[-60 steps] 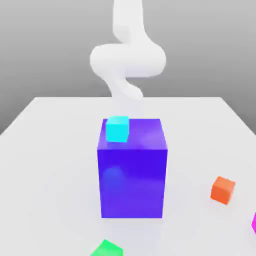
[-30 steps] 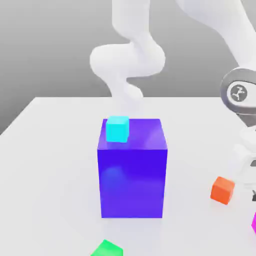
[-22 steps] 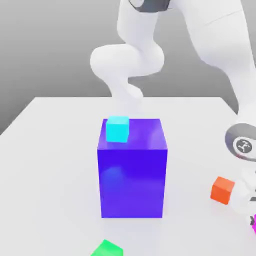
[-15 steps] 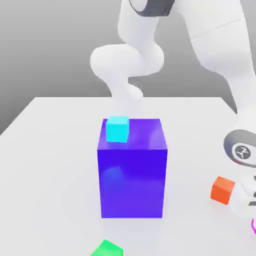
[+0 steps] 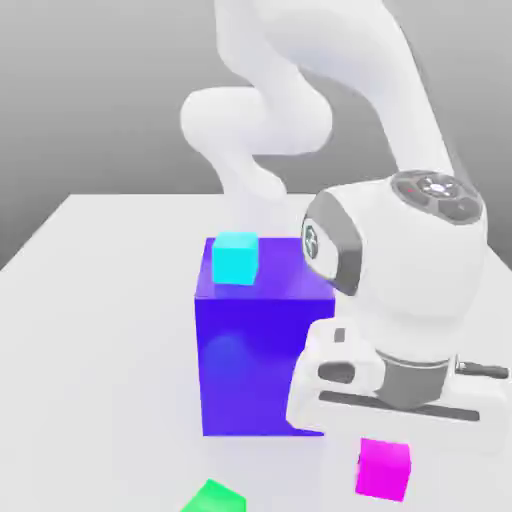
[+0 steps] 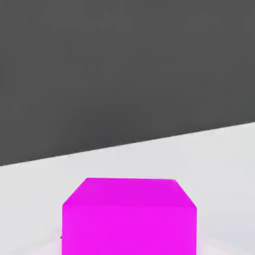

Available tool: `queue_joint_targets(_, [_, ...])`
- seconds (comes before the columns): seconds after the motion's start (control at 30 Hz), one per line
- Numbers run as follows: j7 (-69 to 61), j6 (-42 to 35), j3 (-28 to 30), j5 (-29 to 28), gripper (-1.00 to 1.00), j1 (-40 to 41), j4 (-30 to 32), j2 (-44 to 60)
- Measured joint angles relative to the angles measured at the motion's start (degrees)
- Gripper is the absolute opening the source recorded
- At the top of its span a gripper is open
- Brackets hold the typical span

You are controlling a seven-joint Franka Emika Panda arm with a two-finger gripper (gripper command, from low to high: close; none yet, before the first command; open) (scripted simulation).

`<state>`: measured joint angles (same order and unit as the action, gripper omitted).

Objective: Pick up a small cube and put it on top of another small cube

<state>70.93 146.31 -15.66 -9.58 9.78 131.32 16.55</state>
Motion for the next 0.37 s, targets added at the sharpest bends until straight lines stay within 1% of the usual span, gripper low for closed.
queue_joint_targets(0.13, [-8.7,0.2,2.6,3.6,-1.0,6.8,1.4,-2.2])
queue_joint_targets(0.23, [-8.5,4.8,4.2,2.0,-1.0,7.0,1.3,2.4])
queue_joint_targets(0.27, [-8.0,6.5,4.9,1.3,1.0,6.6,1.2,4.3])
queue_joint_targets(0.37, [-8.0,6.5,4.9,1.3,1.0,6.6,1.2,4.3])
